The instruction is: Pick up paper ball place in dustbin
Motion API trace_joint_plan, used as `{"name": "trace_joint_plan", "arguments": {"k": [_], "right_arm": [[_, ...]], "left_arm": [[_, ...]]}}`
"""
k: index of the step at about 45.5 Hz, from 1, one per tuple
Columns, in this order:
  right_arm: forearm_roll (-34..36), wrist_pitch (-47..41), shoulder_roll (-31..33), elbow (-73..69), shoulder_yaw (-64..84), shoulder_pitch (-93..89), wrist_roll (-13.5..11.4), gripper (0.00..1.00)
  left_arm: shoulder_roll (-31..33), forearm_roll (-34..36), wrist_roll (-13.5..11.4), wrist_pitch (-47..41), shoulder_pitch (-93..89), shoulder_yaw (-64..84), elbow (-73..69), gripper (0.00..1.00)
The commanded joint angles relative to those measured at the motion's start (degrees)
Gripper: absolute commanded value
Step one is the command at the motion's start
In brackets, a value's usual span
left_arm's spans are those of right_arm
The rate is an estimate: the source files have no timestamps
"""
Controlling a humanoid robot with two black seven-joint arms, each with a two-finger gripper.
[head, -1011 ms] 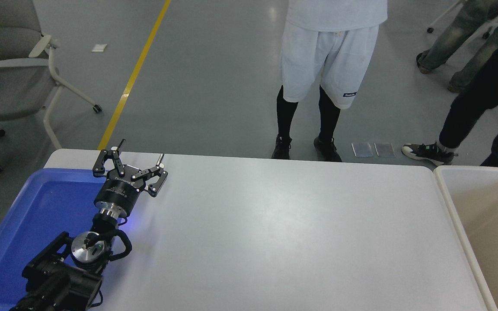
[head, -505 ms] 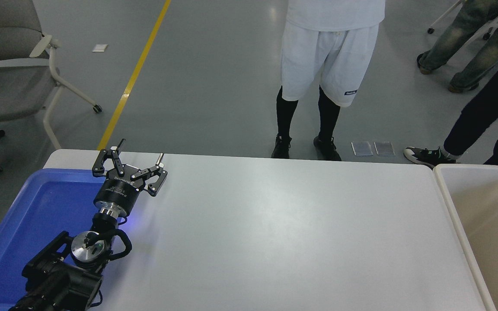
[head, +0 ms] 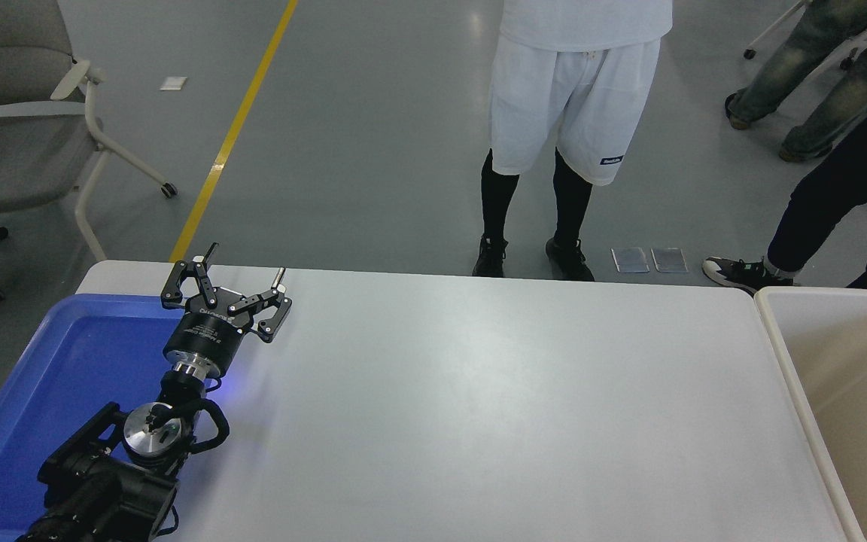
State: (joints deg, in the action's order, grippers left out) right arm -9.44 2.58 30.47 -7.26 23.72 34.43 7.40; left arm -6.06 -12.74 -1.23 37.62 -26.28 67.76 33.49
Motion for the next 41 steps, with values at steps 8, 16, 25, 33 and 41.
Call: {"name": "trace_joint_plan", "arguments": {"k": [8,16,25,33,41], "right_arm": [[-0.5,1.0,-2.0,0.1,-1.5,-2.2,0.0,0.23],[-0.4,0.8,-1.8,0.1,-1.7,-2.1,0.0,1.0],[-0.2,0.2,-1.4,-0.3,-1.8,-1.3,0.0,1.0],[-0.2,0.1,-1.0,-3.4,-5.3,0.7,0.0,1.0],[-0.2,0.1,5.5,-10.0,-12.3,5.0,0.0,1.0]], "left_arm": [[0.0,0.0,0.0,0.0,0.0,0.0,0.0,0.99],[0.0,0.0,0.0,0.0,0.0,0.0,0.0,0.99],[0.0,0.0,0.0,0.0,0.0,0.0,0.0,0.99],[0.0,0.0,0.0,0.0,0.0,0.0,0.0,0.99],[0.0,0.0,0.0,0.0,0.0,-0.1,0.0,0.99]]}}
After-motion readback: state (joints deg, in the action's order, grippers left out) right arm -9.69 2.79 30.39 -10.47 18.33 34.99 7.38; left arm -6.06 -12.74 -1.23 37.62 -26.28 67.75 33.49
